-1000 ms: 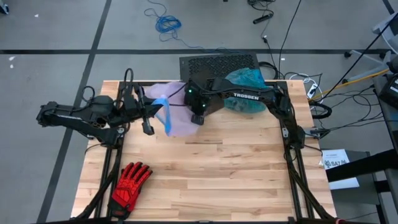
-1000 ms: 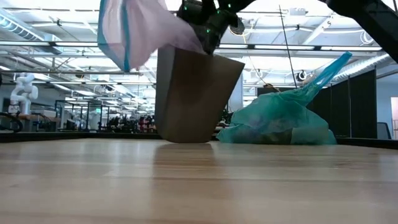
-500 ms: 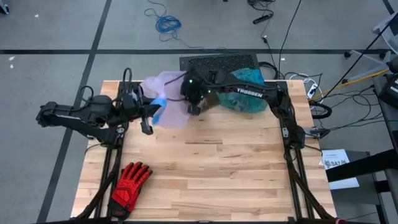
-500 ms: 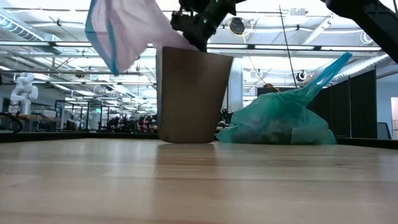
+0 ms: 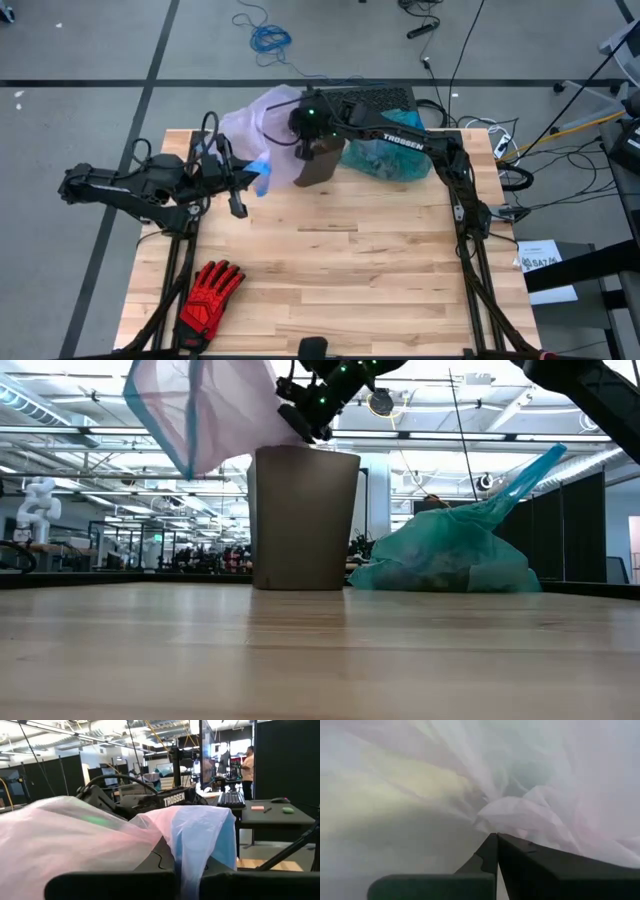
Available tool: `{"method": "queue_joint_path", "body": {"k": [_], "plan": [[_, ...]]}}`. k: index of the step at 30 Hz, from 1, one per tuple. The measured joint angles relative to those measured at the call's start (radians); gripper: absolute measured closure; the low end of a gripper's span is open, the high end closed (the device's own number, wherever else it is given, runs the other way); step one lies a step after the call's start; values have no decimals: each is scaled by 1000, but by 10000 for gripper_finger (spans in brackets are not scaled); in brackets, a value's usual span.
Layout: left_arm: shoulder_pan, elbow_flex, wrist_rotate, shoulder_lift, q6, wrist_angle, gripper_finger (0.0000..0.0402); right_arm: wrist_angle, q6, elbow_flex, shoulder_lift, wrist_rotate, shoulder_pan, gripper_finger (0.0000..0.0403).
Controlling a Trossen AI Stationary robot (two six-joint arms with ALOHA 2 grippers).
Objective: Place trash/remove bag and relplace
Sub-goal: Put the pink trash bag into the trash bin
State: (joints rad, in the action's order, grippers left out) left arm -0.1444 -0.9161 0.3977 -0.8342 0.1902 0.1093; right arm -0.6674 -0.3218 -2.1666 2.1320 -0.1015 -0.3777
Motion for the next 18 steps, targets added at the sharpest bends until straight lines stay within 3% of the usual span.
{"method": "queue_joint_path", "body": {"k": [7,13,18], "plan": [[0,0,0,1,0,-2,402,88,-8,0,78,-57,-36,403],[1,0,24,1,0,-29,402,-38,43,2,141,-45,-43,403],[0,0,30,11,0,-40,402,-133,142,2,140,81,4,403]]}}
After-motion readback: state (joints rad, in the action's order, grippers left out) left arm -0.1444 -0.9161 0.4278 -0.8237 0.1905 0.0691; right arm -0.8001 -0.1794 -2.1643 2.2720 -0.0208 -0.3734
